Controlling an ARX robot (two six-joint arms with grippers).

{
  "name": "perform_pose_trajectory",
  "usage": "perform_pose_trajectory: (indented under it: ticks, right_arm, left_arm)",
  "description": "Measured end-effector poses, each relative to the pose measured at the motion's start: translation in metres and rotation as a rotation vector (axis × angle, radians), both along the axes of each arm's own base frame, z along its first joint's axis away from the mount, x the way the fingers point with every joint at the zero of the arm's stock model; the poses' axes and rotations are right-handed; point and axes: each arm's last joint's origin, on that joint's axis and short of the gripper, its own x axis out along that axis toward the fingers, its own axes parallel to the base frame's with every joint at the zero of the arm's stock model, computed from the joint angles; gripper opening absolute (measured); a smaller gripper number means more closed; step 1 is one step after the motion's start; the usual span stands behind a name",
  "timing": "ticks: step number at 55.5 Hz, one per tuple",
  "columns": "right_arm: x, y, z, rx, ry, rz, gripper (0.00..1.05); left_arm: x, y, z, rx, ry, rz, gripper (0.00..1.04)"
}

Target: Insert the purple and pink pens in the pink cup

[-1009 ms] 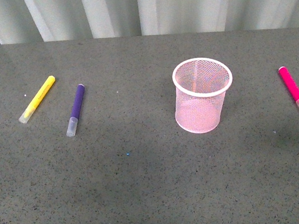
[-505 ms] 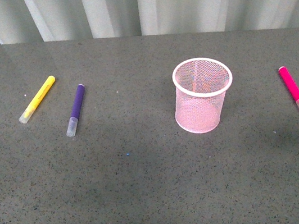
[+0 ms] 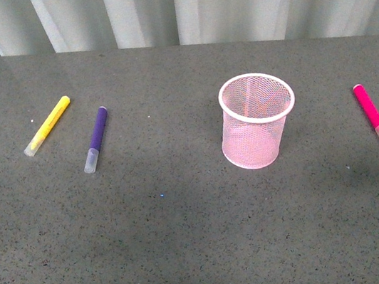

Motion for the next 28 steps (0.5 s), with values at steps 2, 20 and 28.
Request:
perform_pose_trajectory:
  ticks: [2,20,28]
  right_arm:
    - [0.0,0.0,0.0,0.0,0.0,0.0,0.98]
    - [0.0,0.0,0.0,0.0,0.0,0.0,0.98]
    - [0.0,0.0,0.0,0.0,0.0,0.0,0.98]
  left_arm:
    - [0.0,0.0,0.0,0.0,0.0,0.0,0.98]
    - [0.0,0.0,0.0,0.0,0.0,0.0,0.98]
    - [0.0,0.0,0.0,0.0,0.0,0.0,0.98]
